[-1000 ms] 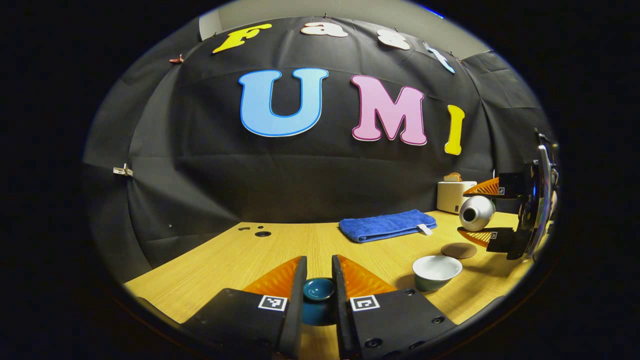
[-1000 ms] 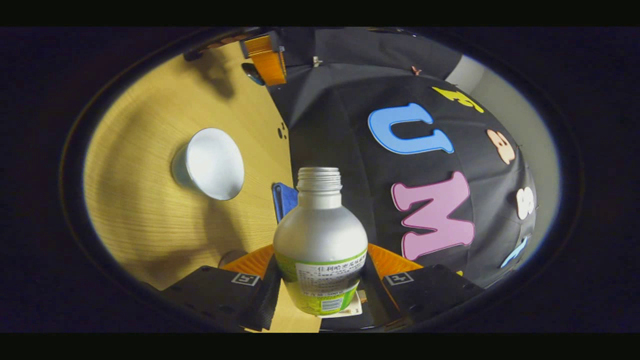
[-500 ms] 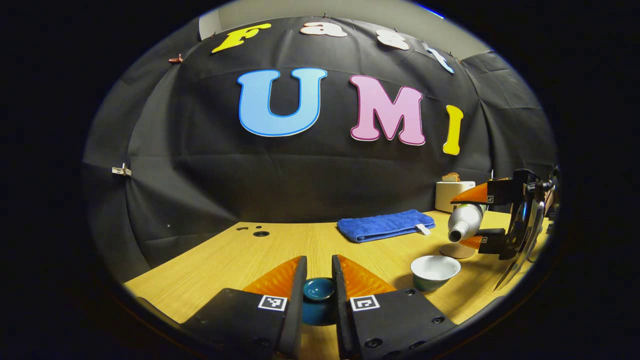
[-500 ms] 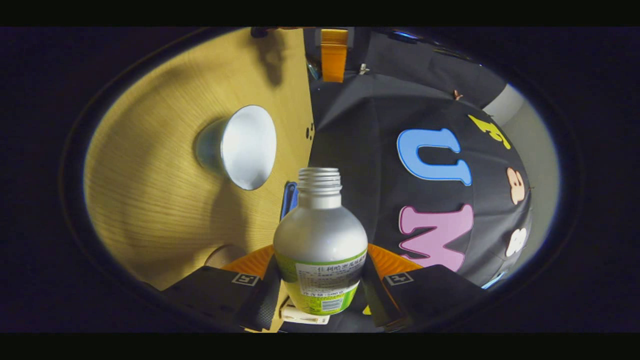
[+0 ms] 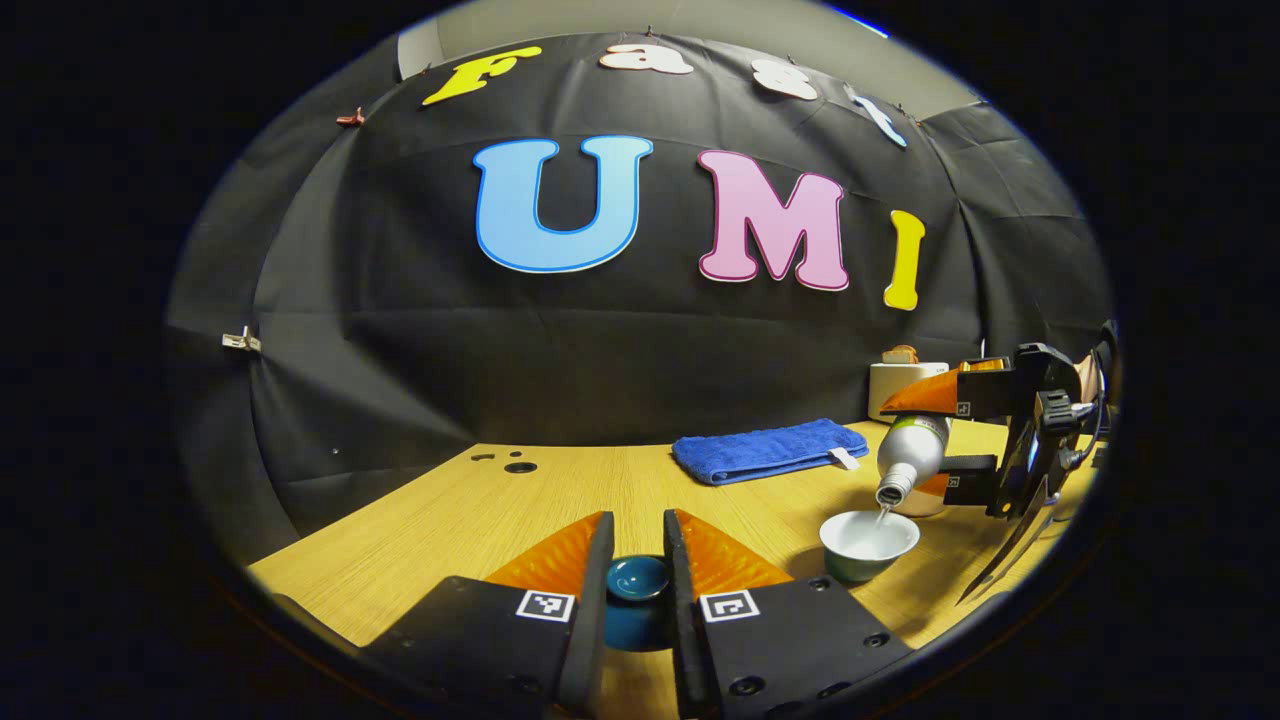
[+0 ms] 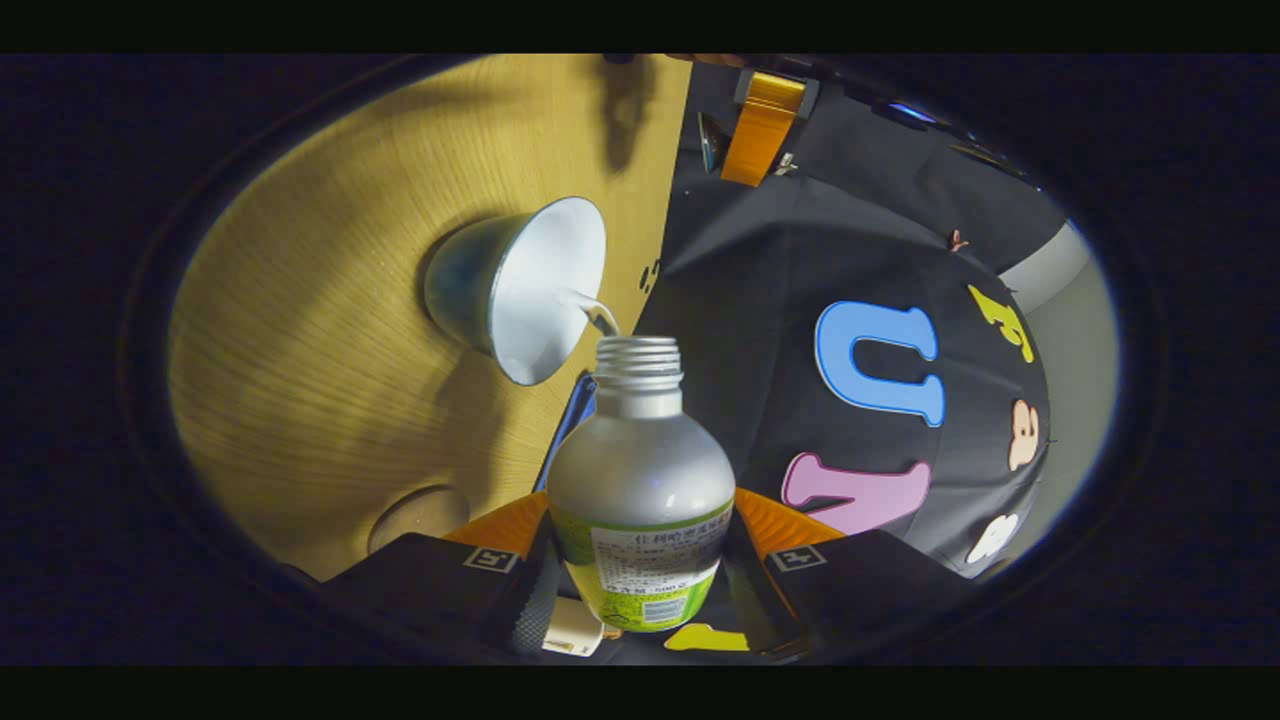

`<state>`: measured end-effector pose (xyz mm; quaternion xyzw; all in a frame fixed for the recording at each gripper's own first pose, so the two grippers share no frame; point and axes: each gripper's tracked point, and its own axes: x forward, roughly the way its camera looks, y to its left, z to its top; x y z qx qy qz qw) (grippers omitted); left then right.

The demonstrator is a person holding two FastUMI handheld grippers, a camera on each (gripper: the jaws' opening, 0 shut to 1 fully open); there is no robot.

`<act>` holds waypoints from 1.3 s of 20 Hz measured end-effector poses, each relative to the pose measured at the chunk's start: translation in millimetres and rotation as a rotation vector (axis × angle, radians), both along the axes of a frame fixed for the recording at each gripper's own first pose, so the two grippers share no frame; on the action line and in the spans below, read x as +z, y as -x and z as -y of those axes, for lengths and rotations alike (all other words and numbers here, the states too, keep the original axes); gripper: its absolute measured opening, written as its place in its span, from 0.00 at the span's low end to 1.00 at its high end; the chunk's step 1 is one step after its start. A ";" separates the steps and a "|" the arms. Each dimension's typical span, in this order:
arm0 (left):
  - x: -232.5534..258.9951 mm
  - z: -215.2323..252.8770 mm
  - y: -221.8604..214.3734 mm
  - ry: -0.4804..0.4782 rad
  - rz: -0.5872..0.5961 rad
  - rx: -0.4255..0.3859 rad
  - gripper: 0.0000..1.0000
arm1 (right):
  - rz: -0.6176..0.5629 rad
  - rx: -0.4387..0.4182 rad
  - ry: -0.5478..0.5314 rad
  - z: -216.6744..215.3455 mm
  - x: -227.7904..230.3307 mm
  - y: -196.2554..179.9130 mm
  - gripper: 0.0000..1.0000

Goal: Open the teacup lid with one hand, grasp the water bottle and pour water into the teacup with the other hand; after pouring, place the water bottle on the coaster and then close the teacup lid.

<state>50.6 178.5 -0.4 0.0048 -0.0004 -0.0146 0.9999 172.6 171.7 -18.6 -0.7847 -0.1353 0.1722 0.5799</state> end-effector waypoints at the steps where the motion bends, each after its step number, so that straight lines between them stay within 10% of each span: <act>1: -0.4 0.0 0.0 0.000 0.000 -0.001 0.32 | 0.010 0.005 0.016 0.0 1.5 0.0 0.75; 26: 0.6 3.4 0.7 0.000 0.000 -0.018 0.32 | 0.203 0.128 0.206 -18.3 33.1 -3.1 0.71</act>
